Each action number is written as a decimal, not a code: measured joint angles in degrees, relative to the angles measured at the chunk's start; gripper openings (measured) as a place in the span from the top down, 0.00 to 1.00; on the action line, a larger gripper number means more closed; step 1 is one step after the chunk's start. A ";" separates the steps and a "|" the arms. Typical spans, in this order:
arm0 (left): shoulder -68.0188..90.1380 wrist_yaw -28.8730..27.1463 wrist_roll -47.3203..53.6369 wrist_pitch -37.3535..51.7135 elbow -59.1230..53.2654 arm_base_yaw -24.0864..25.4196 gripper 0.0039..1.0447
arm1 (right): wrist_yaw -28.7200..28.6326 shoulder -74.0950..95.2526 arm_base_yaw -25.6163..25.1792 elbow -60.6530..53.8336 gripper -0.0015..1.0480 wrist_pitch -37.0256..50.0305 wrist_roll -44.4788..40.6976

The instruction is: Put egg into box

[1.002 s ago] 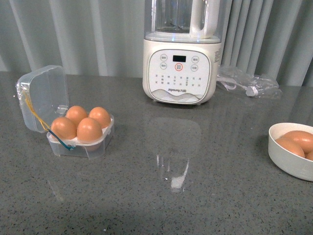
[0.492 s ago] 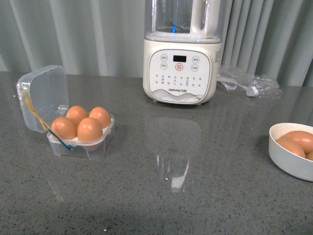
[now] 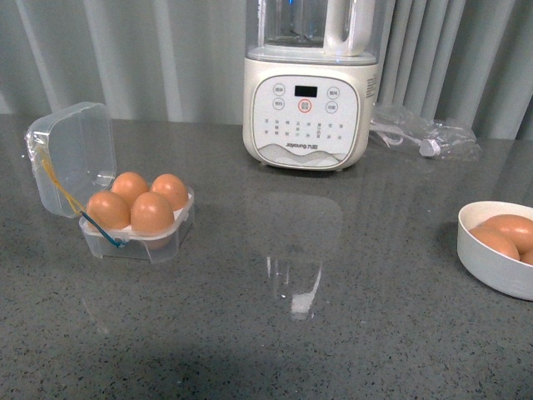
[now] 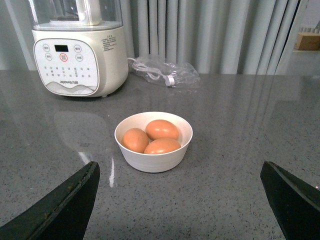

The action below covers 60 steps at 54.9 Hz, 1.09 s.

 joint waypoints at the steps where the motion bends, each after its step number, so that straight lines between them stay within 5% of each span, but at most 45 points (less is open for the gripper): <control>1: 1.70 -0.26 0.39 0.59 1.25 -0.07 0.06 | 0.00 0.00 0.00 0.00 0.07 0.00 0.00; 26: 30.69 -7.52 9.11 2.69 22.40 9.57 0.06 | 0.00 0.00 0.00 0.00 0.07 0.00 0.00; 60: 31.19 -3.21 1.62 -0.59 18.19 -1.40 0.06 | 0.00 0.00 0.00 0.00 0.07 -0.02 0.00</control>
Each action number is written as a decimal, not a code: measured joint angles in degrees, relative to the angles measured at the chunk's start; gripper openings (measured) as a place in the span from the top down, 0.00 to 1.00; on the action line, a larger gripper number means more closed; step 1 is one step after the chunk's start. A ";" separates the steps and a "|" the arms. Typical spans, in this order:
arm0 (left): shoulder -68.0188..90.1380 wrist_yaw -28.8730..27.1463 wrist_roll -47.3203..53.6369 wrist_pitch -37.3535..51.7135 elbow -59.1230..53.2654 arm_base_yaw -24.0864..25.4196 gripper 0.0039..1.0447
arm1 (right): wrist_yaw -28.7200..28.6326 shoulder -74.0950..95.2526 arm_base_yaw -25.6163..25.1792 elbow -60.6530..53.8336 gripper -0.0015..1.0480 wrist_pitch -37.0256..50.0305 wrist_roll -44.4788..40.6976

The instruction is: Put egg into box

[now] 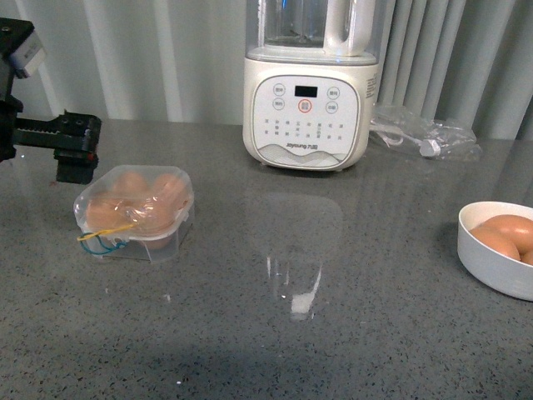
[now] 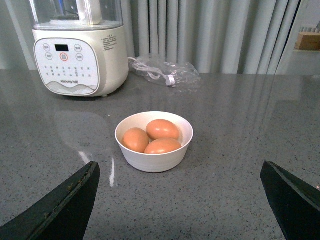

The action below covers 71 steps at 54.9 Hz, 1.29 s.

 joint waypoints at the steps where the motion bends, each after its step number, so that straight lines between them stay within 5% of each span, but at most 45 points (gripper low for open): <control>1: -0.20 0.37 -0.55 -0.35 -0.09 -0.61 0.06 | 0.00 0.00 0.00 0.00 0.07 0.00 0.00; 29: -10.05 14.25 -5.81 -14.62 -2.62 -7.41 0.06 | 0.00 0.00 0.00 0.00 0.07 0.02 0.00; 71: -33.73 24.17 -4.42 -16.90 -15.02 7.30 0.06 | -0.02 0.00 0.00 0.00 0.07 0.02 0.00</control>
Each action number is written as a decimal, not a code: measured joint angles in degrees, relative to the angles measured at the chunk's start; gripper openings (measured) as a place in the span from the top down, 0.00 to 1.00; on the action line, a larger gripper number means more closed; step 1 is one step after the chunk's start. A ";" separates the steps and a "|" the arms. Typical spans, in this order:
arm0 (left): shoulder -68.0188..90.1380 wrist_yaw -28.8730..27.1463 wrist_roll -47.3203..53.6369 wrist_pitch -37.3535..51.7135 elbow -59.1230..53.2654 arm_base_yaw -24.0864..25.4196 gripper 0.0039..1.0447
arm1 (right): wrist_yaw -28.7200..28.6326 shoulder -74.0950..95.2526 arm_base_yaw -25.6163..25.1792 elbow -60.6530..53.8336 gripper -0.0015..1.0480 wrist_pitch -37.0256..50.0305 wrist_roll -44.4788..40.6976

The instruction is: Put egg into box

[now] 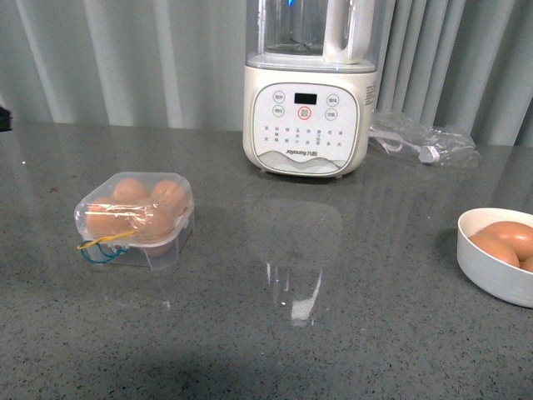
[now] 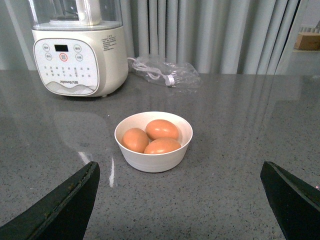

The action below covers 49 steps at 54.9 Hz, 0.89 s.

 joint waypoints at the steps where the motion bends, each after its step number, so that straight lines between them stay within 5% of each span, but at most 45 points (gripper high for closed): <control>1: -0.61 0.28 0.20 -0.02 -0.63 0.72 0.06 | 0.02 0.00 0.00 0.00 0.07 -0.02 0.00; 14: -6.51 6.03 4.35 -1.09 -6.73 11.65 0.06 | 0.02 0.00 0.00 0.00 0.07 -0.02 0.00; 29: -6.36 3.96 6.43 0.66 -8.63 14.08 0.07 | 0.02 0.00 0.00 0.00 0.07 0.00 0.00; 37: -10.60 -4.83 1.03 32.59 -22.64 10.56 0.32 | 0.02 0.00 0.00 0.00 0.07 -0.02 0.00; 49: -17.59 -9.16 -0.46 38.60 -30.69 5.88 0.68 | 0.02 0.00 0.00 0.00 0.07 0.00 0.00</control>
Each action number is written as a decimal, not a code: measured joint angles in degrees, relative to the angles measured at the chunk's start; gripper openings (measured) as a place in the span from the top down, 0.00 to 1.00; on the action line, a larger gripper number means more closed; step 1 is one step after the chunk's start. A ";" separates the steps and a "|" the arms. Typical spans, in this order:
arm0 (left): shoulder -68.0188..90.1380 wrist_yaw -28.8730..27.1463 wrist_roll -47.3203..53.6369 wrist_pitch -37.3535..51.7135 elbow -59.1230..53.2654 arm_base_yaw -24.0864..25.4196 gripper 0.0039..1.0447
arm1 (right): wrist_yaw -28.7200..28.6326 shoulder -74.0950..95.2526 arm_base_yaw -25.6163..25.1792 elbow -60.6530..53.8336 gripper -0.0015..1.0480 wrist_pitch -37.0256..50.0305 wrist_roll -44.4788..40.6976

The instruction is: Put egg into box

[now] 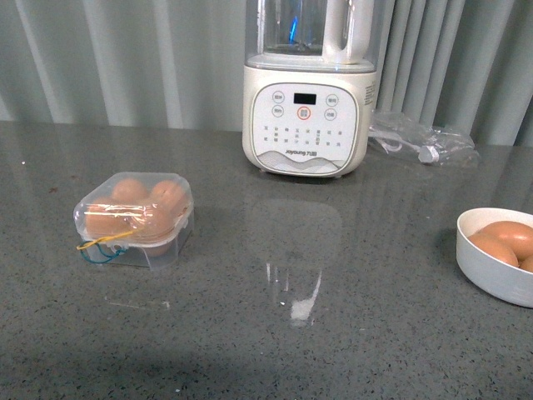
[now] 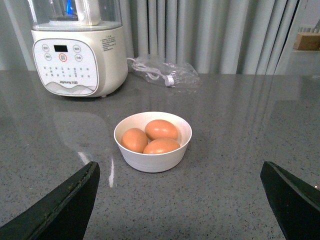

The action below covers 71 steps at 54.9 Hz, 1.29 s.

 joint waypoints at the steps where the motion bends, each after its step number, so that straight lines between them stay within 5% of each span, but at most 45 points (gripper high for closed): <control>1: -0.55 -0.31 -0.07 0.00 -0.63 -0.42 0.72 | 0.00 0.00 0.00 0.00 0.07 0.00 0.00; 10: -4.85 -2.97 -0.57 -0.83 -4.24 -2.91 0.97 | -0.02 0.00 0.00 0.00 0.07 -0.02 0.00; 28: -15.45 -10.58 -0.74 -6.14 -9.44 -10.82 0.97 | 0.00 0.00 0.00 0.00 0.07 0.00 0.00; 71: -31.78 -10.73 -0.74 -17.86 -11.93 -11.10 0.97 | 0.00 0.00 0.00 0.00 0.07 -0.02 0.00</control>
